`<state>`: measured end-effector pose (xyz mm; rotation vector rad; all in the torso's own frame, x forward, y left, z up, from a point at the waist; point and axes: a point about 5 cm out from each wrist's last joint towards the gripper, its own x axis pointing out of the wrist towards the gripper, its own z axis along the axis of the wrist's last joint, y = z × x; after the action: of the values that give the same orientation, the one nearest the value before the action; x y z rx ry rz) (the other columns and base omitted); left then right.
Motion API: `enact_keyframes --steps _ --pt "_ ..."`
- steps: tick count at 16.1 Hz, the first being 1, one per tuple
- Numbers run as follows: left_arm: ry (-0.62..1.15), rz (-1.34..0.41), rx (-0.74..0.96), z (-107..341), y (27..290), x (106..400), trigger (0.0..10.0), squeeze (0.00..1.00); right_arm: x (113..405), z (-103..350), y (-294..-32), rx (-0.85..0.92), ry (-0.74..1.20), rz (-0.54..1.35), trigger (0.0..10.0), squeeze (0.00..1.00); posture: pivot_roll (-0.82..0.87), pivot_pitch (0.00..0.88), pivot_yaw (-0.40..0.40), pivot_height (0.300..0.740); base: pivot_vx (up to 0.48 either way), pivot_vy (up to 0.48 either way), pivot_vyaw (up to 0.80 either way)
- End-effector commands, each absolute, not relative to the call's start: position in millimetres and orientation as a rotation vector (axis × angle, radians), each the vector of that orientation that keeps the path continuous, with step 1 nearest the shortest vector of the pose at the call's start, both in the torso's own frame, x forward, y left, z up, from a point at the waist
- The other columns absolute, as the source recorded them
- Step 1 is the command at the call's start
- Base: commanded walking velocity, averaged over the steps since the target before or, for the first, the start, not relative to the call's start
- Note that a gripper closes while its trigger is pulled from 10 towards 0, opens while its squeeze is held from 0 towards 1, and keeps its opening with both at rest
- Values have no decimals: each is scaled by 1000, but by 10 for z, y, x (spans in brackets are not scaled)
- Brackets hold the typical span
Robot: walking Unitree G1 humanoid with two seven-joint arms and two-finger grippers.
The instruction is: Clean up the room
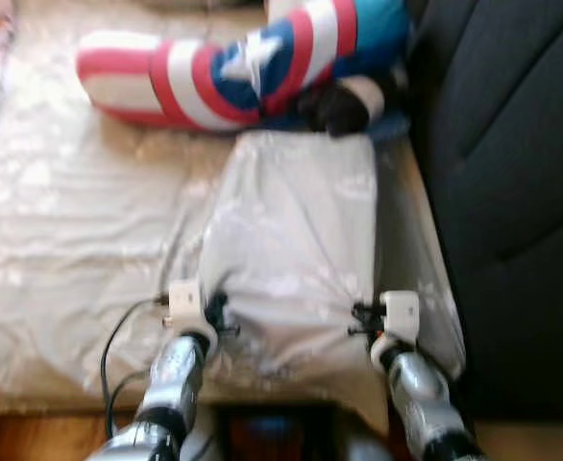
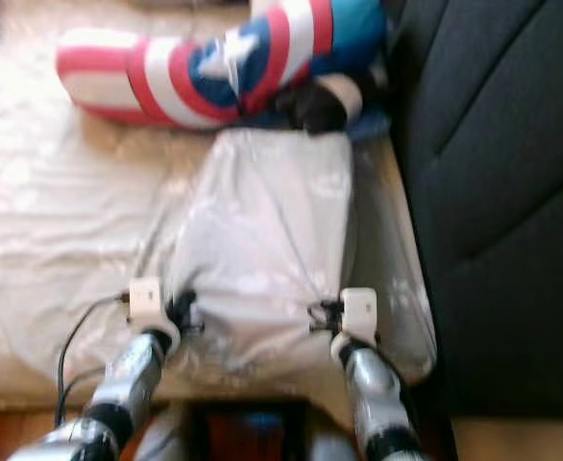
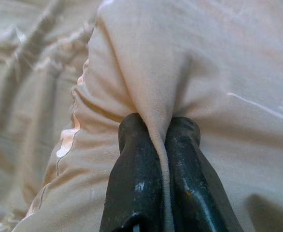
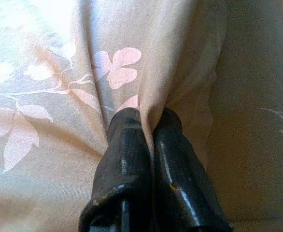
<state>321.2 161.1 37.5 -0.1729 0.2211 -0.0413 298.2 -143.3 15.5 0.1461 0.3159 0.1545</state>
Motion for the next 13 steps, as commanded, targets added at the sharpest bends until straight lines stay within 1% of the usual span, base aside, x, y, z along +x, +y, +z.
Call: enact_keyframes --steps 1,5,6,7,8,9,11,13 --pt "183 33 -180 427 1797 3219 10000 0 2913 109 -1645 156 321 62 10000 0 -44 142 -64 740 0 0 0" --pt "173 52 -182 444 1845 3224 10000 0 2919 103 -1657 152 331 61 10000 0 -41 105 -68 740 0 0 0" --pt "175 55 -184 430 1849 3211 10000 0 2933 122 -1667 153 322 61 10000 0 -37 82 -71 740 0 0 0" --pt "177 57 -185 422 1853 3204 10000 0 2940 131 -1671 155 316 62 10000 0 -35 77 -72 740 0 0 0" --pt "176 56 -185 414 1856 3194 10000 0 2952 150 -1677 166 303 62 10000 0 -31 41 -72 740 0 0 0" --pt "175 56 -185 413 1856 3192 10000 0 2955 153 -1679 166 302 63 10000 0 -31 41 -72 740 0 0 0" --pt "175 62 -180 405 1898 3177 10000 0 2957 153 -1710 164 304 55 10000 0 -29 0 -75 740 0 0 0" --pt "169 77 -193 414 1925 3181 10000 0 2955 144 -1738 167 306 41 10000 0 -22 0 -70 740 0 0 0"
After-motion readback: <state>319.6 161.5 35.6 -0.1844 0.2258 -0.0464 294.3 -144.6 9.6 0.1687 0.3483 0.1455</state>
